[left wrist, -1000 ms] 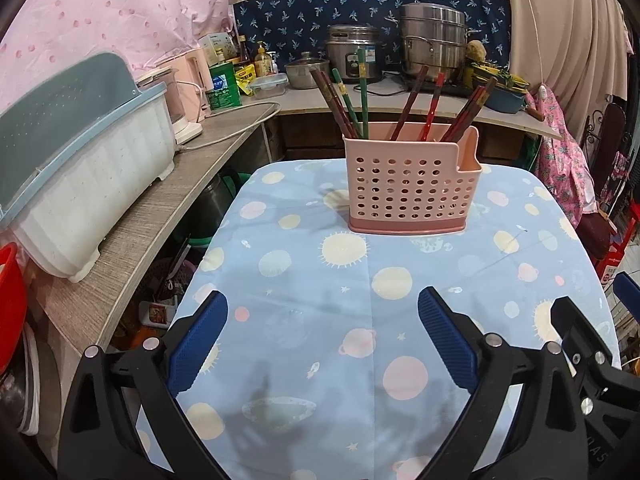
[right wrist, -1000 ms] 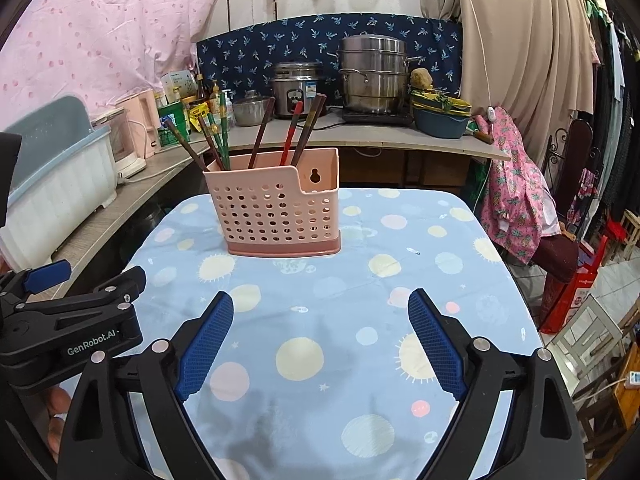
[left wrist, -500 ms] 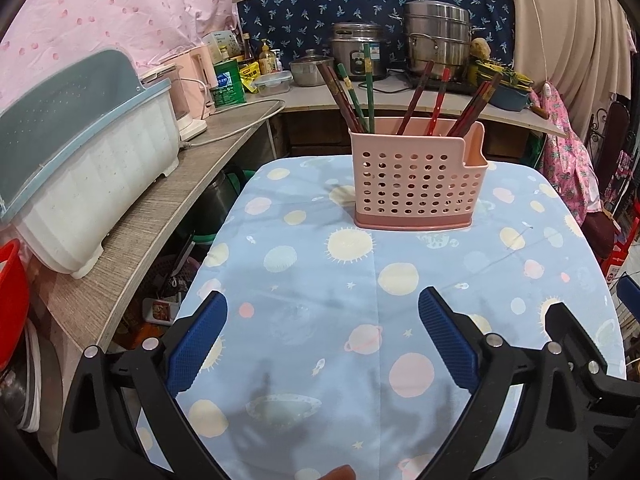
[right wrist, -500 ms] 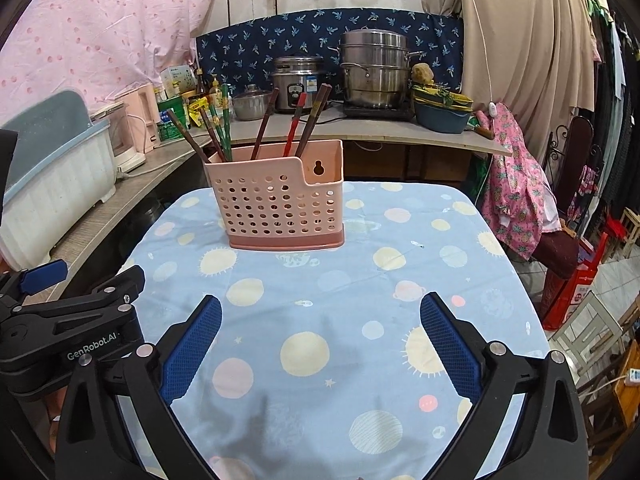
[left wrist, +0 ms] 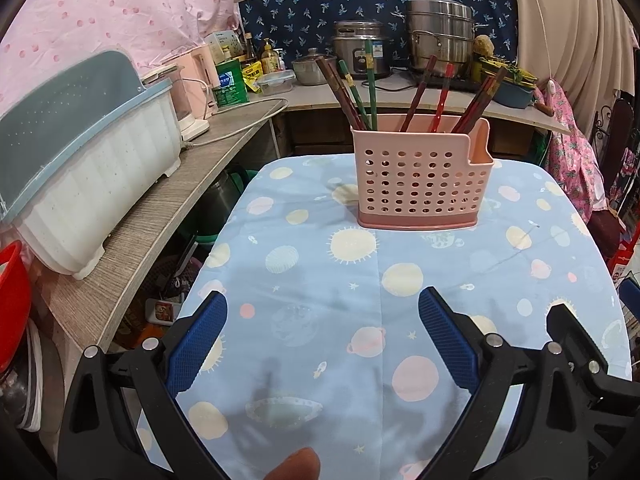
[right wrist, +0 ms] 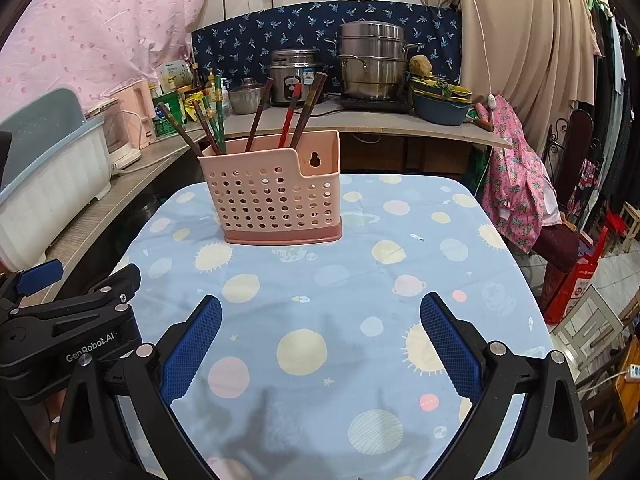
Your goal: Organize utensils
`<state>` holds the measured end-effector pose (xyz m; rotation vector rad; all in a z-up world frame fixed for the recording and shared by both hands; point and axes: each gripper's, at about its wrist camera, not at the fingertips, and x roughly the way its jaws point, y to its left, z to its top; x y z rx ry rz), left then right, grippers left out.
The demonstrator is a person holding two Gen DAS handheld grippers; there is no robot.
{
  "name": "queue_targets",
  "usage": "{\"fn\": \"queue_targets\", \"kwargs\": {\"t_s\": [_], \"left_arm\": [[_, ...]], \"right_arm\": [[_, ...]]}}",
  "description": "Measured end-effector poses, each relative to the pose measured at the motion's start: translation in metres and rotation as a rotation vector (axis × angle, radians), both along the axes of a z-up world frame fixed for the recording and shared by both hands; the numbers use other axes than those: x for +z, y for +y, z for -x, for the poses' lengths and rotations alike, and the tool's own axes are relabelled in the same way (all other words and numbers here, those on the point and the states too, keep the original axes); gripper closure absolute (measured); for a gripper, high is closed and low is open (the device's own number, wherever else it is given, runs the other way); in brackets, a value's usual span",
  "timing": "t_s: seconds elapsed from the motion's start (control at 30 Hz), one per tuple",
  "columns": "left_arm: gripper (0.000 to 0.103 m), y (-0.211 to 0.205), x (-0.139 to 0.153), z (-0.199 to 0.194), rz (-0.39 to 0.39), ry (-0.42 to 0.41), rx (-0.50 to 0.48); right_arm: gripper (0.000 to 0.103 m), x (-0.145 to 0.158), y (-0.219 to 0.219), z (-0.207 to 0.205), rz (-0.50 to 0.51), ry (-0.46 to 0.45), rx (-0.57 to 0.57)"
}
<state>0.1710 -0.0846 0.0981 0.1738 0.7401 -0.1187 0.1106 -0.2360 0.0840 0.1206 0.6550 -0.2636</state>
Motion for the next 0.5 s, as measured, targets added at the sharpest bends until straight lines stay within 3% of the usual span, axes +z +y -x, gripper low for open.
{"fn": "queue_targets", "kwargs": {"t_s": [0.5], "left_arm": [[0.011,-0.0022,-0.0043,-0.0054,-0.01,0.0,0.002]], "right_arm": [[0.007,-0.0059,0.0,-0.007,-0.006,0.015,-0.002]]}}
